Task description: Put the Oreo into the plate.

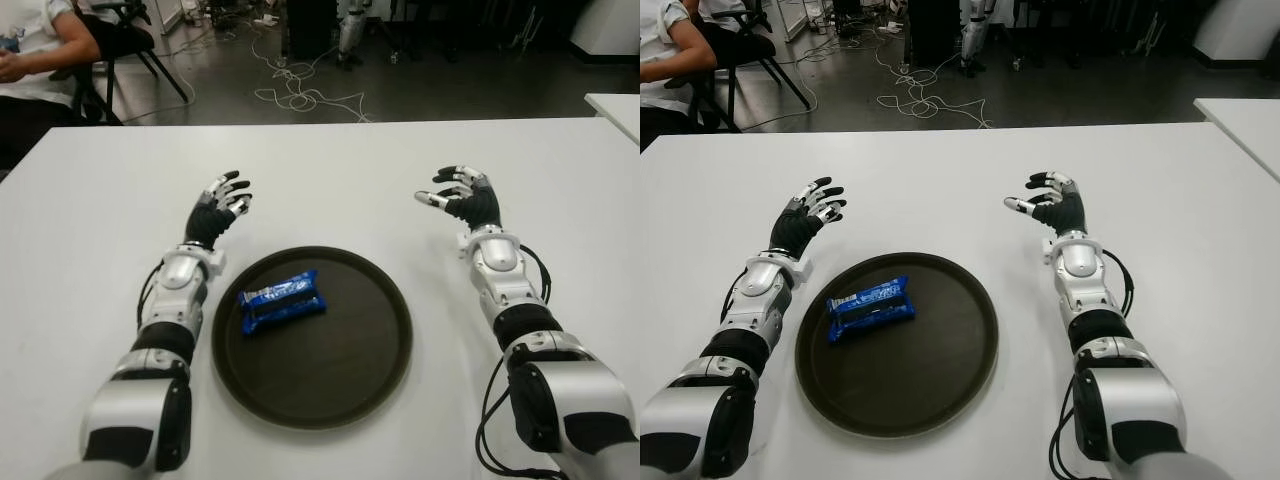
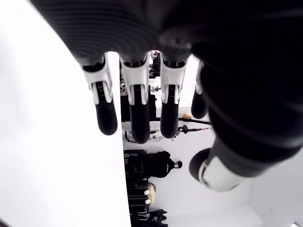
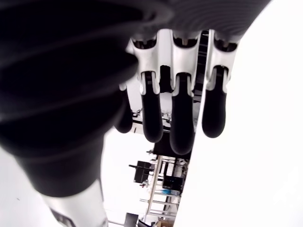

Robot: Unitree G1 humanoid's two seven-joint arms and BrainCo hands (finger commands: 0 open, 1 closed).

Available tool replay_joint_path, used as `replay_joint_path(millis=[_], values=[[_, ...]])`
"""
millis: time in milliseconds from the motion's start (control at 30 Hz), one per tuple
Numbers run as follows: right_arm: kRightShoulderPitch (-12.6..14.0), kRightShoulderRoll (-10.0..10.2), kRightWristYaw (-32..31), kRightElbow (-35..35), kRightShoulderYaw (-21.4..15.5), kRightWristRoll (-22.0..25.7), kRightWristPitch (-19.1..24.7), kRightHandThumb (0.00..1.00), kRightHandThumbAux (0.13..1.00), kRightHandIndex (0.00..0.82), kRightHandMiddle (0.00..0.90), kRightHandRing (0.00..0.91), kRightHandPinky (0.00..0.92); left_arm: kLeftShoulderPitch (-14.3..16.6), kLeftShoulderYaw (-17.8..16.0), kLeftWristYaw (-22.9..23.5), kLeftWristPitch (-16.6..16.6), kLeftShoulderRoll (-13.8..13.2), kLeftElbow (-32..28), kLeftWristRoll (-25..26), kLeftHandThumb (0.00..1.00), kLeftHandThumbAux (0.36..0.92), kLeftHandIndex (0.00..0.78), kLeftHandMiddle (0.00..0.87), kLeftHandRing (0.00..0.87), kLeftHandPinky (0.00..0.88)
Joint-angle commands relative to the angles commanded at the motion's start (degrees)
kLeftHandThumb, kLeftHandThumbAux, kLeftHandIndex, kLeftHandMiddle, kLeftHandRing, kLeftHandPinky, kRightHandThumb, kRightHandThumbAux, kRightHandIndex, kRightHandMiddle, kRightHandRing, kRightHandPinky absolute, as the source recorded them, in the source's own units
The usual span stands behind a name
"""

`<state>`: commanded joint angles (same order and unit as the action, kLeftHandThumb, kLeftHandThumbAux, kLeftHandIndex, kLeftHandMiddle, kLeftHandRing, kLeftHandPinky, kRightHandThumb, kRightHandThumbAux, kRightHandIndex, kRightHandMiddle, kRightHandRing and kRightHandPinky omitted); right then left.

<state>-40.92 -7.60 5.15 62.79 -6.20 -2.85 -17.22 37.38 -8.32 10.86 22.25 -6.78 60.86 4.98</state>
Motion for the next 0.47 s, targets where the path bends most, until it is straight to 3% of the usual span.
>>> replay_joint_path(millis=[467], values=[[0.1, 0.4, -0.1, 1.0, -0.3, 0.2, -0.8, 0.000, 0.894, 0.392, 0.474, 0.495, 0.510, 0.0, -0.4, 0.5, 0.5, -0.1, 0.5, 0.5, 0.036, 0.754, 0.163, 0.223, 0.226, 0.254]])
